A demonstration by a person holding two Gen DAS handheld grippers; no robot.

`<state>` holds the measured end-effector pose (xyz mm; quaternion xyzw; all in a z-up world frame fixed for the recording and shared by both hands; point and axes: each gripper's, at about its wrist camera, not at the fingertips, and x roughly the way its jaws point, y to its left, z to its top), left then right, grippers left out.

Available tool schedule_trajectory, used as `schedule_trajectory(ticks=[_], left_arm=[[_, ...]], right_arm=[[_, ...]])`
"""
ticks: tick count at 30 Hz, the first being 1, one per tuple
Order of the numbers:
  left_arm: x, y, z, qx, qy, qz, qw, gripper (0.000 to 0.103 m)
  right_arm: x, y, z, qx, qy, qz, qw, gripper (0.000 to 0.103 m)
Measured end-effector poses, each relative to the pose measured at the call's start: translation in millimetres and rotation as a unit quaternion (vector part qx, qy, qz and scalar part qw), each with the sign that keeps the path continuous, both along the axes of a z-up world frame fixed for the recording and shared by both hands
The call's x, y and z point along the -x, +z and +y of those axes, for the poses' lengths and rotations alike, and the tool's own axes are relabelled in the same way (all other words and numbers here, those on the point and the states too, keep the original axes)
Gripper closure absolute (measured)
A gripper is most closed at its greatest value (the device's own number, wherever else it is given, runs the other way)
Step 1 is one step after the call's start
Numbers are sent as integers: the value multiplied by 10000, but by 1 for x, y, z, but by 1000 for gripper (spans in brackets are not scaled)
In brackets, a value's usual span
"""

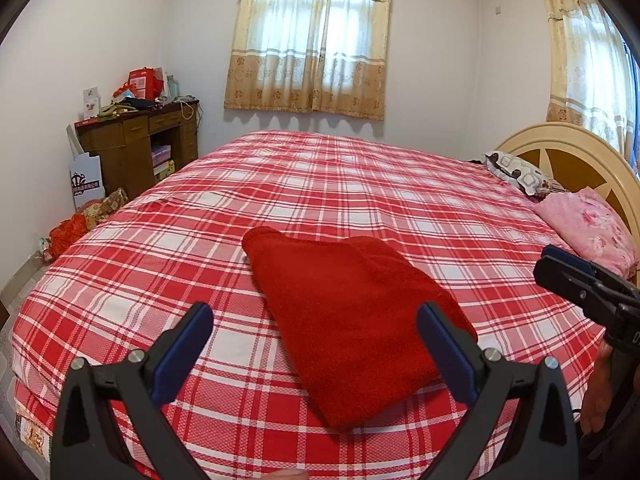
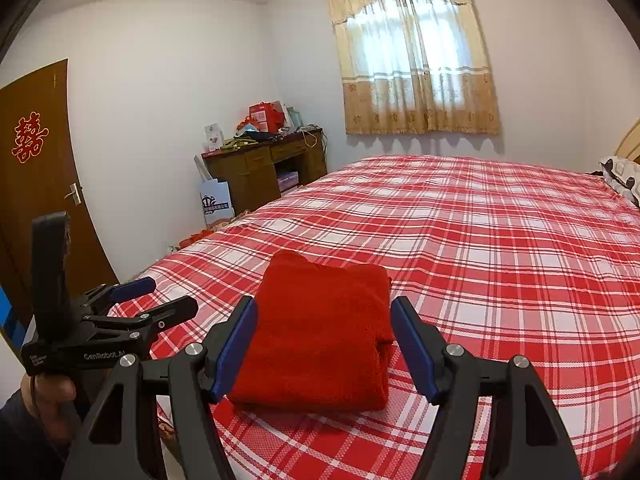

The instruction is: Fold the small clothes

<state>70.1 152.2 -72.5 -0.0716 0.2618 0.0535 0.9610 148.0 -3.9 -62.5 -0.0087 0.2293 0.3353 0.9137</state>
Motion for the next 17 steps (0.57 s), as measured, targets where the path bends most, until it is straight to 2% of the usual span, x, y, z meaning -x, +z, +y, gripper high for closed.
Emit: schedule_trajectory(ticks=[7, 17], left_arm=[[-2, -2, 7, 39, 108, 68, 9999, 0], [-2, -7, 11, -192, 285, 63, 9994, 0]], right_arm=[[0, -3, 2, 56, 27, 29, 10000, 33], [4, -7, 5, 108, 76, 74, 9999, 33]])
